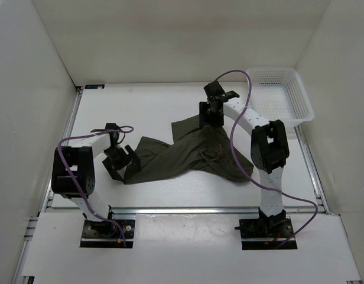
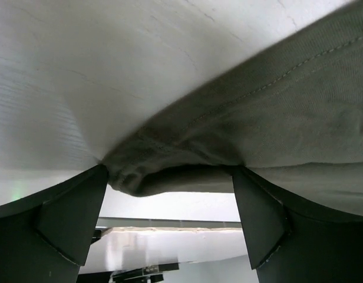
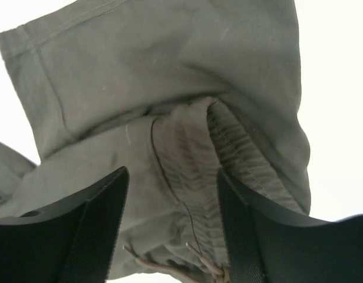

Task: Fold and stack the shorts
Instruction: Flatten the shorts out

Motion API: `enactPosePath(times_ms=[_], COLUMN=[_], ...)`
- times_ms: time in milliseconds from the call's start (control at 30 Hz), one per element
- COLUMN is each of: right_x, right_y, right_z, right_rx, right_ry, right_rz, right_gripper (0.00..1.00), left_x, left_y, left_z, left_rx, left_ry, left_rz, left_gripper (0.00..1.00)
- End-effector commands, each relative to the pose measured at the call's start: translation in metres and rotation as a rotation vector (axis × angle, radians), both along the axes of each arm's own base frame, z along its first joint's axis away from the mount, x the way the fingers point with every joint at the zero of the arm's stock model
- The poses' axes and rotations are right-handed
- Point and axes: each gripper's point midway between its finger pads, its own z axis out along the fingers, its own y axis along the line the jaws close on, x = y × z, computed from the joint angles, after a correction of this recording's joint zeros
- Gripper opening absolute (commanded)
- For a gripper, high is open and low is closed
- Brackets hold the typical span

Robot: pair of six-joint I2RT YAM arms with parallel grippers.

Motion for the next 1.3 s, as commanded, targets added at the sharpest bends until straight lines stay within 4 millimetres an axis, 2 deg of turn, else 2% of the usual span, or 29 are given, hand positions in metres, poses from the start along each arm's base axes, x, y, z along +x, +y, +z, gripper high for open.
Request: enactPosePath(times_ms=[0, 100, 133, 167, 200, 300, 367, 533, 733, 800, 833, 933, 1033, 1067, 1133, 1167, 1200, 1233, 1267], right_x=[0.007, 0.004, 0.003, 0.002, -0.001, 0.0, 0.005, 0.005, 0.011, 0.013, 0.013, 0.02, 0.035, 0.046, 0.059, 0.066, 0.079, 0.085, 0.089], right_y=[-0.001, -0.001, 0.001, 0.002, -0.001, -0.003, -0.002, 0.002, 0.0, 0.001, 0.001, -0.002, -0.003, -0.003, -0.002, 0.0, 0.006, 0.005, 0.009], right_z=[0.003, -0.009, -0.009, -0.014, -0.022, -0.025, -0.026, -0.022, -0.043, -0.044, -0.044, -0.026, 0.015, 0.044, 0.075, 0.098, 0.141, 0.165, 0.184], right_rx=[-0.009, -0.012, 0.0, 0.006, -0.002, -0.007, 0.002, -0.001, -0.07, -0.069, -0.069, -0.069, -0.054, -0.018, 0.007, 0.028, 0.098, 0.115, 0.143], right_ry=[0.015, 0.06, 0.066, 0.081, 0.11, 0.118, 0.116, 0.094, 0.106, 0.105, 0.105, 0.051, -0.047, -0.105, -0.178, -0.231, -0.317, -0.372, -0.414], right_rz=[-0.043, -0.08, -0.087, -0.115, -0.168, -0.224, -0.292, -0.347, -0.358, -0.358, -0.358, -0.363, -0.339, -0.339, -0.294, -0.276, -0.253, -0.216, -0.188], right_gripper=[0.64, 0.62, 0.62, 0.62, 0.71, 0.71, 0.61, 0.61, 0.6, 0.5, 0.27, 0.0, 0.0, 0.0, 0.0, 0.0, 0.0, 0.0, 0.0], left_x=[0.01, 0.012, 0.012, 0.016, 0.018, 0.018, 0.019, 0.02, 0.02, 0.02, 0.02, 0.031, 0.046, 0.061, 0.083, 0.115, 0.118, 0.131, 0.161], left_y=[-0.005, -0.004, -0.004, -0.004, -0.004, -0.004, -0.004, -0.004, -0.003, -0.003, -0.003, -0.003, 0.0, 0.005, 0.011, 0.018, 0.018, 0.025, 0.031], left_z=[-0.015, -0.018, -0.018, -0.016, -0.018, -0.018, -0.016, -0.014, -0.014, -0.014, -0.014, -0.007, 0.011, 0.027, 0.051, 0.081, 0.096, 0.114, 0.154], left_rx=[-0.022, -0.013, -0.013, -0.013, -0.013, -0.013, -0.013, -0.013, -0.013, -0.013, -0.013, -0.024, -0.024, -0.009, 0.005, 0.019, 0.021, 0.034, 0.04], left_ry=[-0.028, -0.028, -0.028, -0.04, -0.031, -0.031, -0.04, -0.051, -0.053, -0.053, -0.053, -0.081, -0.13, -0.163, -0.217, -0.307, -0.301, -0.335, -0.445], left_rz=[0.014, 0.023, 0.023, 0.023, 0.015, 0.014, 0.014, 0.005, -0.004, -0.004, -0.004, -0.004, -0.016, -0.014, -0.011, -0.006, -0.016, -0.001, 0.014], left_gripper=[0.96, 0.72, 0.62, 0.38, 0.11, 0.1, 0.1, 0.1, 0.1, 0.1, 0.1, 0.1, 0.1, 0.1, 0.1, 0.1, 0.1, 0.1, 0.1])
